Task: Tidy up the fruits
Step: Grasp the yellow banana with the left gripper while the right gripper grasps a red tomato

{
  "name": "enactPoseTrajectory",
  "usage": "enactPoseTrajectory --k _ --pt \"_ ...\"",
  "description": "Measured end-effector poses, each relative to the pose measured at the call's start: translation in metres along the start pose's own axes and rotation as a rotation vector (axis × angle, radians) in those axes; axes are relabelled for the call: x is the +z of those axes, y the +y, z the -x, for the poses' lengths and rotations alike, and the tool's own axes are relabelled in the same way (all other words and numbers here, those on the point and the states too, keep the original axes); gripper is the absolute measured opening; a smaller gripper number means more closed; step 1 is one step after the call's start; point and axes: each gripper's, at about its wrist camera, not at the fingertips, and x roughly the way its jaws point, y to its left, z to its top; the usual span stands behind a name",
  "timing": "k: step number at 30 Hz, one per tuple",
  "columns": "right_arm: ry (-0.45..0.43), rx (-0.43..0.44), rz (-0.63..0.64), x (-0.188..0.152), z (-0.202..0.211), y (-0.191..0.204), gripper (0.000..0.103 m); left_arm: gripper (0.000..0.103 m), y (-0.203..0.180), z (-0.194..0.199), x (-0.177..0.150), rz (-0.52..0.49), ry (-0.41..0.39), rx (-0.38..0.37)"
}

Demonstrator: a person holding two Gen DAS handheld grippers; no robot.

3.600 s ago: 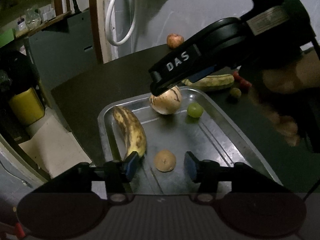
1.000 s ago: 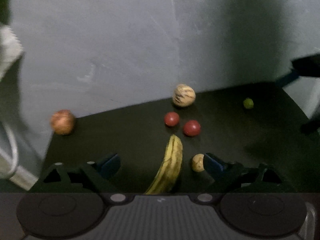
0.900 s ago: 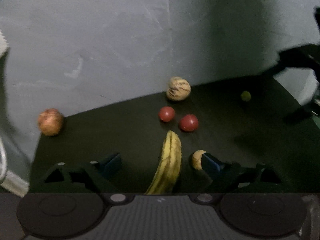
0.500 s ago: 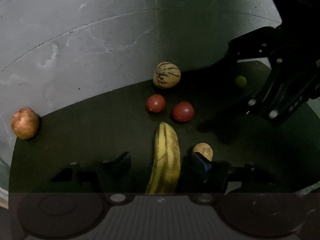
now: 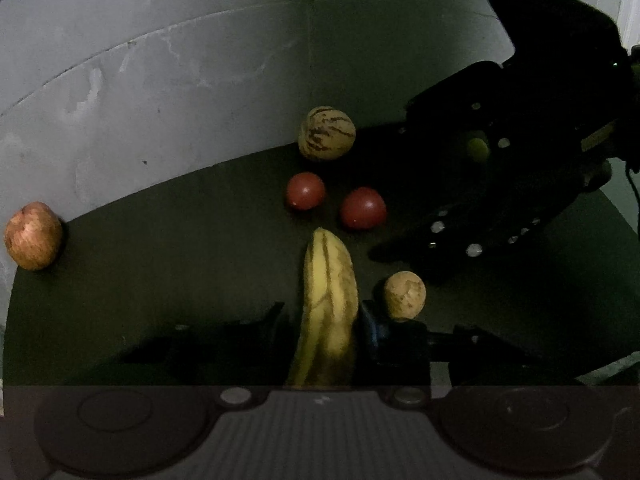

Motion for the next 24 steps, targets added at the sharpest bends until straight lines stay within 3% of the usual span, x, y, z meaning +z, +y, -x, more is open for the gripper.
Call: enactPoseTrajectory --k 3,7,18,24 --pt "0.004 0.016 -0.011 0.003 -0.005 -0.002 0.061 0.036 -0.001 -0.002 0.0 -0.001 0.004 -0.011" --pt "0.004 0.023 -0.022 0.008 -0.006 -0.005 0.032 0.035 0.0 -0.002 0.0 0.002 -0.001 -0.016" --pt "-0.021 0.06 -0.086 0.018 0.006 -0.011 0.03 0.033 0.002 0.003 -0.001 0.018 -0.021 0.02" --pt "-0.07 0.053 -0.145 0.021 0.032 -0.017 0.03 0.033 0.007 0.026 0.012 0.085 -0.092 0.091"
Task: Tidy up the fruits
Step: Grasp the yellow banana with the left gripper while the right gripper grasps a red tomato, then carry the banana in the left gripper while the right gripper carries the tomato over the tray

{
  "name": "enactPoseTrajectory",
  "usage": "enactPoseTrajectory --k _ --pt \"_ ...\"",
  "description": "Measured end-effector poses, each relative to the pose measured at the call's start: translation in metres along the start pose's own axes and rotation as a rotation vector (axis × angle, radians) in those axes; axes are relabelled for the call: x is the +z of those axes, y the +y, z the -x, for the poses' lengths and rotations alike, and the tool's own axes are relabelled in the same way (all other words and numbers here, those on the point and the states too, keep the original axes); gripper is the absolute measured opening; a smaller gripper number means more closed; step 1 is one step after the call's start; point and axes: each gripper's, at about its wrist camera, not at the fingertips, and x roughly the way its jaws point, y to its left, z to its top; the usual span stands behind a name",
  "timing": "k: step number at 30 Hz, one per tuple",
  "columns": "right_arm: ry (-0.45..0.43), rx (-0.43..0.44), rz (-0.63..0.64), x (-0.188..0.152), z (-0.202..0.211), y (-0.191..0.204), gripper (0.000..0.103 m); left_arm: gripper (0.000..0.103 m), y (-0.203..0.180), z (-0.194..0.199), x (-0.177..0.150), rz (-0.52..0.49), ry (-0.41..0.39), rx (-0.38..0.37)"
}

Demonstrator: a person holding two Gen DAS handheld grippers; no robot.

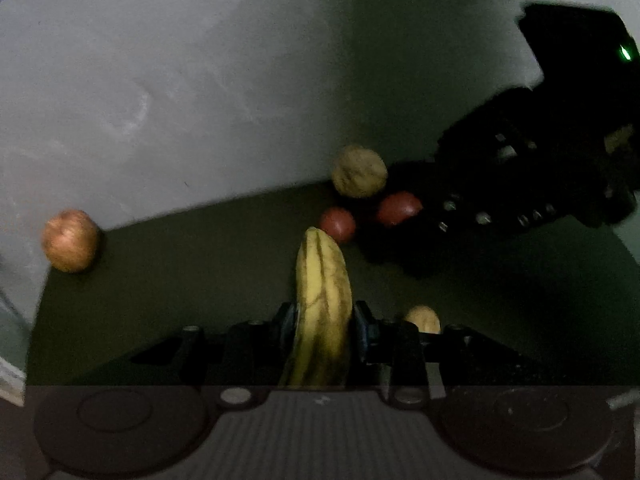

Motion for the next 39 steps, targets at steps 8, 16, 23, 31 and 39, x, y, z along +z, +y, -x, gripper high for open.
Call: enactPoseTrajectory --k 8,16,23,31,39 --pt "-0.082 -0.011 -0.015 0.008 0.051 0.008 0.03 0.033 -0.014 0.039 0.029 0.119 -0.102 0.176" --pt "-0.164 0.017 -0.011 0.004 0.125 0.029 0.03 0.033 -0.058 0.09 0.037 0.337 -0.134 0.424" --pt "-0.224 0.078 0.022 -0.006 0.184 0.053 0.03 0.033 -0.107 0.143 0.022 0.421 -0.149 0.534" --pt "-0.274 0.163 0.062 -0.02 0.234 0.088 0.03 0.033 -0.161 0.188 -0.005 0.497 -0.147 0.607" --pt "-0.298 0.247 0.113 -0.037 0.27 0.121 0.03 0.033 -0.215 0.221 -0.033 0.578 -0.156 0.67"
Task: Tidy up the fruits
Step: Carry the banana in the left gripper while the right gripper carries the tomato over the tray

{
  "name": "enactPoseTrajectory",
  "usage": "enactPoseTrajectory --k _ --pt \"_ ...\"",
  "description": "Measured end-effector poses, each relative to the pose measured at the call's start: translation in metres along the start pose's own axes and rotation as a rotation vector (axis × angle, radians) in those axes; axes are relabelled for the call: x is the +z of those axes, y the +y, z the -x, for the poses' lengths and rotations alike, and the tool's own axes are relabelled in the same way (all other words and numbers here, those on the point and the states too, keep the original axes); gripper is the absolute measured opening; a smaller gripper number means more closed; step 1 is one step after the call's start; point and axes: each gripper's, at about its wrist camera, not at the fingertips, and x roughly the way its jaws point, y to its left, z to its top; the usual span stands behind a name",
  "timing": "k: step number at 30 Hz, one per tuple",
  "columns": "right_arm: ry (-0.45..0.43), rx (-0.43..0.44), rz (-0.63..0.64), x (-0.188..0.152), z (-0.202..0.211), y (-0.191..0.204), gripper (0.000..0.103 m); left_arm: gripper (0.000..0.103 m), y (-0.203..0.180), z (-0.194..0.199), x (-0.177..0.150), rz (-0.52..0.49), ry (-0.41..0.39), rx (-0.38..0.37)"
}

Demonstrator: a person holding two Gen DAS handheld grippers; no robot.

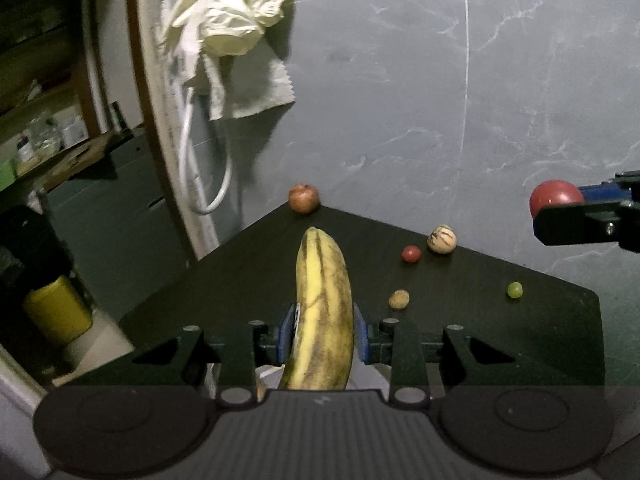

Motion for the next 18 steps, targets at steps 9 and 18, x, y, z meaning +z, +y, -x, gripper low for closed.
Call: enactPoseTrajectory --k 9,18 --pt "0.048 0.061 0.016 -0.026 0.014 0.027 0.03 0.033 -0.008 0.032 -0.062 0.068 0.06 0.029" --pt "0.102 0.065 0.005 -0.049 0.013 0.033 0.03 0.033 -0.018 0.039 -0.098 0.105 0.123 0.01"
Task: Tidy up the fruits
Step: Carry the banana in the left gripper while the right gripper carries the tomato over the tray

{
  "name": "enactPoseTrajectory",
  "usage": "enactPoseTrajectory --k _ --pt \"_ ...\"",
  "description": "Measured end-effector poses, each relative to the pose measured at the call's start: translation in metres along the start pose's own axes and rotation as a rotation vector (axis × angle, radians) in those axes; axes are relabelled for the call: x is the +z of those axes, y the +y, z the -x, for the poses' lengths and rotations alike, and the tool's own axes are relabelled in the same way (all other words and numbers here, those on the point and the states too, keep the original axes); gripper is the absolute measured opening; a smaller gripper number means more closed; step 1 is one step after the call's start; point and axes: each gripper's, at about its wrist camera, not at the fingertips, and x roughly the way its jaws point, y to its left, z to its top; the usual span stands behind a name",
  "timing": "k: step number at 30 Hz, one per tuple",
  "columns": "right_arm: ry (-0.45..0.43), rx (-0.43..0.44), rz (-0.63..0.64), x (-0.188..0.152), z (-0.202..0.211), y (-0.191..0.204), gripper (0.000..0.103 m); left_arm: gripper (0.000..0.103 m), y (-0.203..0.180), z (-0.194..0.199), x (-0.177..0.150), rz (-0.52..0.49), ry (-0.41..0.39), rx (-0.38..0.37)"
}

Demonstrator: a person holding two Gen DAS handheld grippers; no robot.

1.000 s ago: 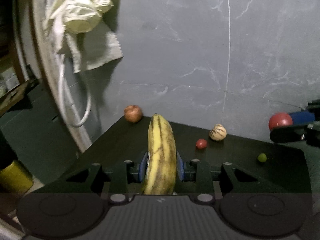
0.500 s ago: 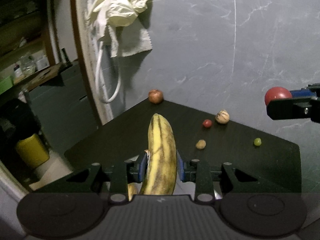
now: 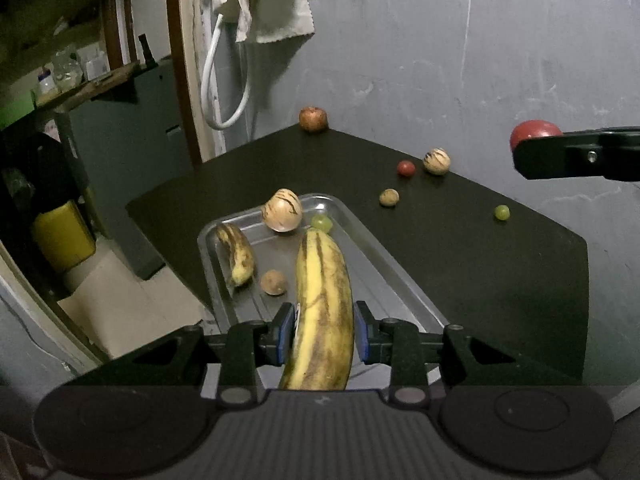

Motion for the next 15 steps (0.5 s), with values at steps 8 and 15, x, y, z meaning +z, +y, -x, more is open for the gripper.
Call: enactPoseTrajectory --k 8,15 --pt "0.015 0.003 -0.005 0.005 -0.014 -0.002 0.03 0.033 -0.004 -0.01 0.011 -0.016 0.005 0.0" --pt "0.022 0.001 -0.011 0.009 -0.025 -0.007 0.03 0.033 0.0 -0.022 0.018 -0.021 0.017 -0.01"
